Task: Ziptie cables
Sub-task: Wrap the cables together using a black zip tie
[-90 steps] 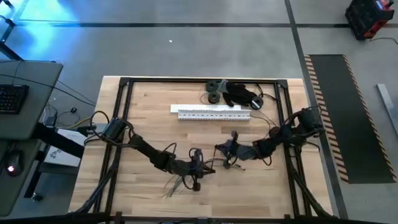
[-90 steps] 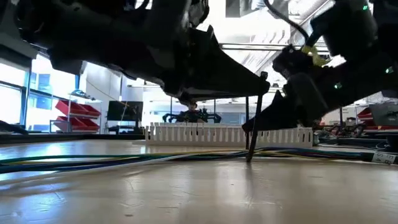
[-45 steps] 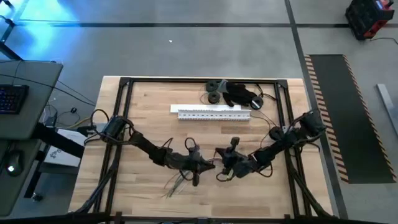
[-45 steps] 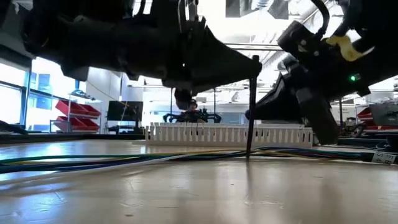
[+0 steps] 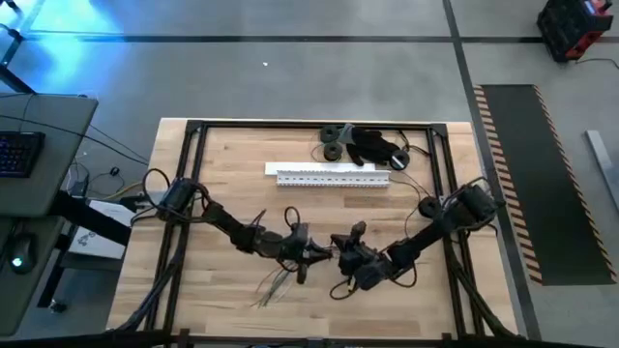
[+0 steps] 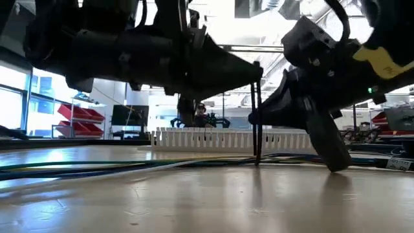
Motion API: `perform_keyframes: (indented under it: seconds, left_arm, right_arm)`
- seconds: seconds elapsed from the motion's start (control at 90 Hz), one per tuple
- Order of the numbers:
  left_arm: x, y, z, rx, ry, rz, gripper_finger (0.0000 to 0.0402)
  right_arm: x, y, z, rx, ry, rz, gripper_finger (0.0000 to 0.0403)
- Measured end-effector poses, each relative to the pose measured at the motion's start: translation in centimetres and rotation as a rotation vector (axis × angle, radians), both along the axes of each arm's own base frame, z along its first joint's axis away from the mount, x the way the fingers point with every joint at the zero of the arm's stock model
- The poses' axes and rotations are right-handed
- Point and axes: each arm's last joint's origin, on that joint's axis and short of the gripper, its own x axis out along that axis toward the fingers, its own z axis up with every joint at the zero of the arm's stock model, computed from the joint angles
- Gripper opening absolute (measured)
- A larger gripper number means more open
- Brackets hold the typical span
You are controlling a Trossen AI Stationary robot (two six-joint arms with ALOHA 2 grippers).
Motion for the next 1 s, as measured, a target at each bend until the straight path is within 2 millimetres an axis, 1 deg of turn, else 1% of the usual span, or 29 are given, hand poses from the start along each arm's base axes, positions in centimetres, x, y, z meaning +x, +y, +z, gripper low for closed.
perform_keyframes:
  seconds: [0.144,0.267,0.411,0.6,0.767,1.0]
  left_arm:
    - [-0.6,0.2,-0.5,-0.030,0.023,0.000,0.0000]
    - [-0.5,0.1,-0.5,-0.038,0.017,-0.021,0.0000]
    - [-0.4,0.2,-0.4,-0.057,0.017,-0.025,0.0000]
    - [-0.5,0.1,-0.5,-0.058,0.027,-0.065,0.0000]
    - [-0.5,0.0,-0.5,-0.060,0.034,-0.099,0.0000]
    - [-0.5,0.0,-0.8,-0.061,0.056,-0.102,0.0000]
  right_arm:
    - [-0.5,0.6,0.0,-0.030,-0.011,-0.002,0.0000]
    - [-0.3,0.8,0.2,-0.071,0.019,0.025,0.0000]
    - [0.4,0.8,0.5,-0.090,0.027,0.027,0.0000]
    - [0.4,0.3,0.3,-0.118,0.066,0.012,0.0000]
    - [0.4,-0.3,0.0,-0.075,0.068,-0.021,0.0000]
    - [0.6,-0.2,0.1,-0.055,0.066,0.007,0.0000]
